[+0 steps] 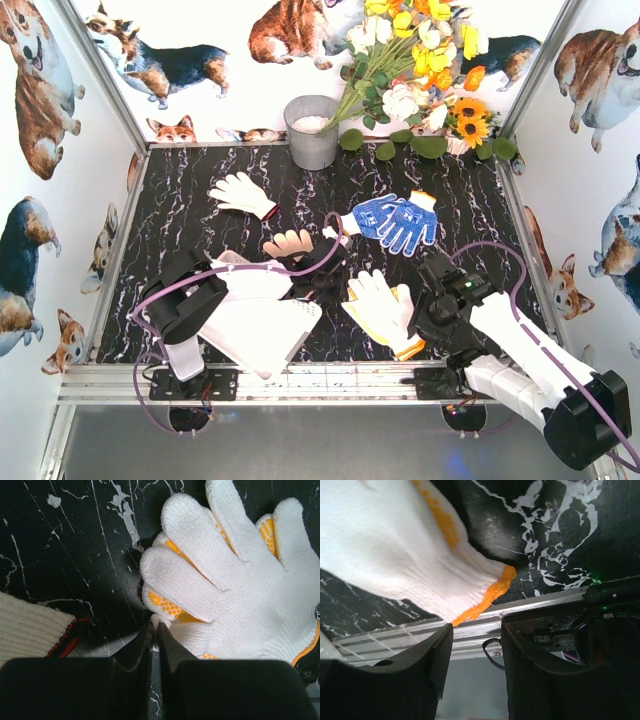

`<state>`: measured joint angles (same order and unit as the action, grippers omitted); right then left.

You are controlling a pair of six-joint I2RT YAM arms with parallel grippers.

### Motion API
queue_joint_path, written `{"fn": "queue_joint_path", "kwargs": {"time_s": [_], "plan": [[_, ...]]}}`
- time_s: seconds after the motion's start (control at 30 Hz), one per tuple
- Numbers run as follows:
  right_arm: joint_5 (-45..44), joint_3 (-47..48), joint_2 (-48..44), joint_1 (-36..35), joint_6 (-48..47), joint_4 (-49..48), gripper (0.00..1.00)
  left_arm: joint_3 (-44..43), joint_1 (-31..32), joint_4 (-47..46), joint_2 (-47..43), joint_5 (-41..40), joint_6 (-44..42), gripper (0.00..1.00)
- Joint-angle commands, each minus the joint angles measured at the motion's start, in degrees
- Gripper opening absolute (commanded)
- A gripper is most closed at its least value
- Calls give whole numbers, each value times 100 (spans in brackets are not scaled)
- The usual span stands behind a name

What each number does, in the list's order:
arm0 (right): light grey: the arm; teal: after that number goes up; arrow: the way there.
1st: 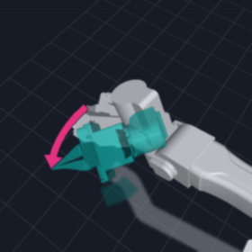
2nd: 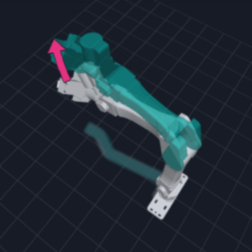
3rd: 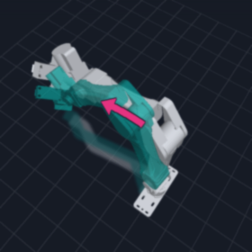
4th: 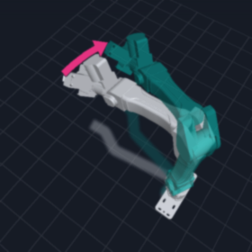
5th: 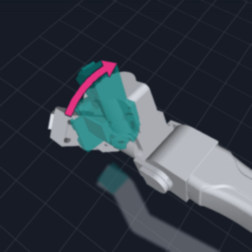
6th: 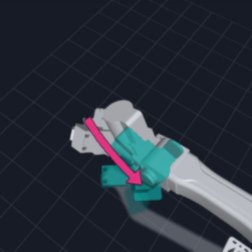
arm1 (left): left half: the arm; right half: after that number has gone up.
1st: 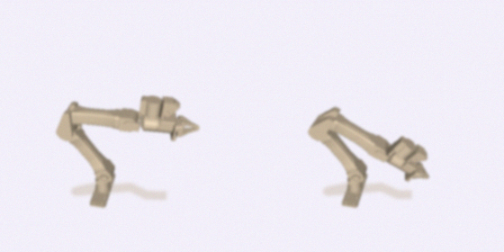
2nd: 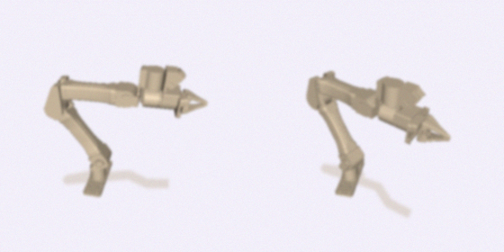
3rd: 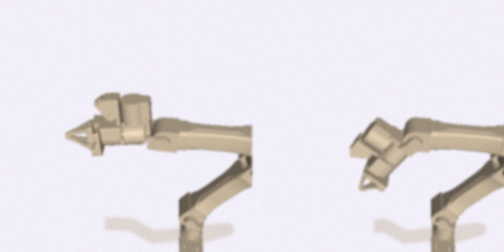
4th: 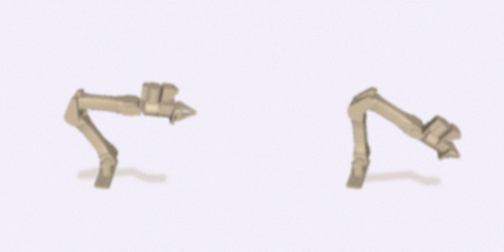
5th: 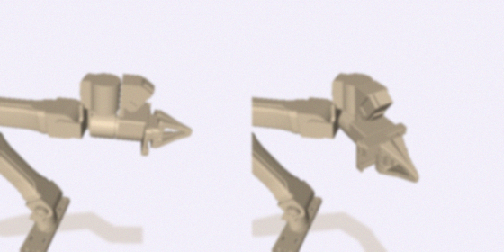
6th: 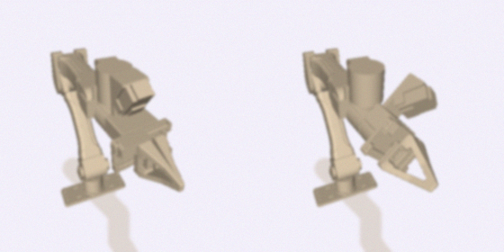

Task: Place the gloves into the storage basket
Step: Adjust the glove at the center of the board.

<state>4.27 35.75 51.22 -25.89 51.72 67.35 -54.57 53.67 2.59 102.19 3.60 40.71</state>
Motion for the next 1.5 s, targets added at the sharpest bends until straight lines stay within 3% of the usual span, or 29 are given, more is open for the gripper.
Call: {"fn": "queue_joint_path", "kwargs": {"time_s": [0.0, 0.37, 0.67, 0.8, 1.0, 1.47], "plan": [[-134, -253, -39, -105, 557, -388, 44, 67, 32, 173, 130, -128, -151, 0], [-314, -557, 161, -153, 672, -941, 36, 122, 30, 182, 76, -165, -186, 0], [-300, -692, 421, -179, 626, -1196, 34, 156, 35, 189, 86, -183, -197, 0], [-353, -667, 472, -196, 548, -1180, 24, 187, 30, 164, 90, -199, -190, 0], [-394, -577, 502, -215, 416, -984, 0, 183, 35, 207, 114, -233, -216, 0], [-604, -94, 536, -366, 137, -162, 0, 150, 30, 312, 144, -304, -282, 0]]}}
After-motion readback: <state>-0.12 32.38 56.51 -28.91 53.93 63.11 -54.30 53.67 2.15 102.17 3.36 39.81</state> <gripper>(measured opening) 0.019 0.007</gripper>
